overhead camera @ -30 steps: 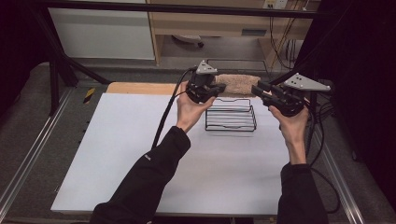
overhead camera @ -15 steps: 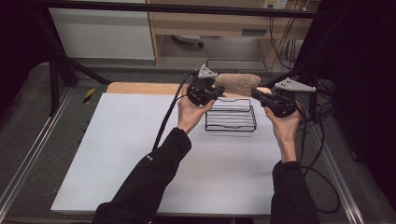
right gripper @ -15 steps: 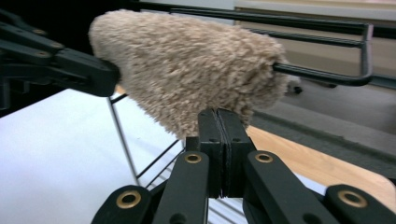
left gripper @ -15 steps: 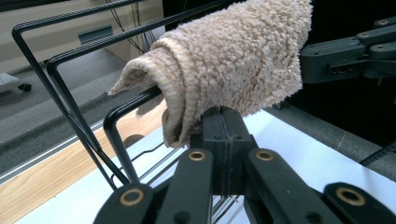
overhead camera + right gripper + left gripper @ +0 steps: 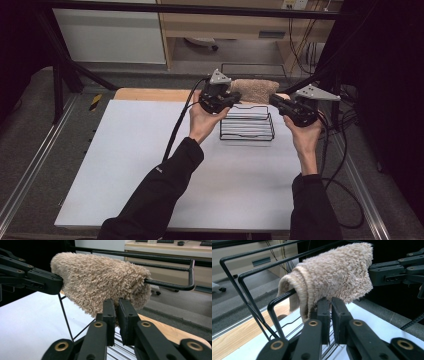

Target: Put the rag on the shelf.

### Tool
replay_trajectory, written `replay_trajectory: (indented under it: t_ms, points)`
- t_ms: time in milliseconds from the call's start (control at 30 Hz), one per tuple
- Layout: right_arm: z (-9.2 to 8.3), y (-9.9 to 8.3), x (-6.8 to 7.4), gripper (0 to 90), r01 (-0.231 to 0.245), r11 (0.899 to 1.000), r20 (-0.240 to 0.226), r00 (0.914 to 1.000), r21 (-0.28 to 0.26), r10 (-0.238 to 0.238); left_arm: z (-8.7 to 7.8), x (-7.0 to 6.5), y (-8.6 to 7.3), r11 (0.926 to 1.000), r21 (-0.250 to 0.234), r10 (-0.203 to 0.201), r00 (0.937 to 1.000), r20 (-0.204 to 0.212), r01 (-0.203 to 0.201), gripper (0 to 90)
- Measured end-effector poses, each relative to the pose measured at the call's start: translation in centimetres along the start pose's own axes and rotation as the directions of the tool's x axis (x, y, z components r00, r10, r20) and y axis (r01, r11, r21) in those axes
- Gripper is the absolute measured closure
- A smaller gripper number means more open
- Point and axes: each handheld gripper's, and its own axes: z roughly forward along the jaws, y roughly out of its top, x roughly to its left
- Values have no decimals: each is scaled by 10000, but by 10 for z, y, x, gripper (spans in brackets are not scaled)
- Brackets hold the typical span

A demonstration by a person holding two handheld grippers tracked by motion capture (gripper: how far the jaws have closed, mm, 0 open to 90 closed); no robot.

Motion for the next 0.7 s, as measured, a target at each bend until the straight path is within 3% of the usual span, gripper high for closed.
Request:
replay_trajectory:
  t_ms: [467,700]
  points:
    - [-21,15,3,610,-202,9994,-219,9996,-278,196,-18,-2,5,10000,-30,91,9999,-64,-91,605]
    - [-23,17,8,440,-410,9991,-423,9983,-61,407,-31,3,-2,9999,103,108,9998,-160,-106,459]
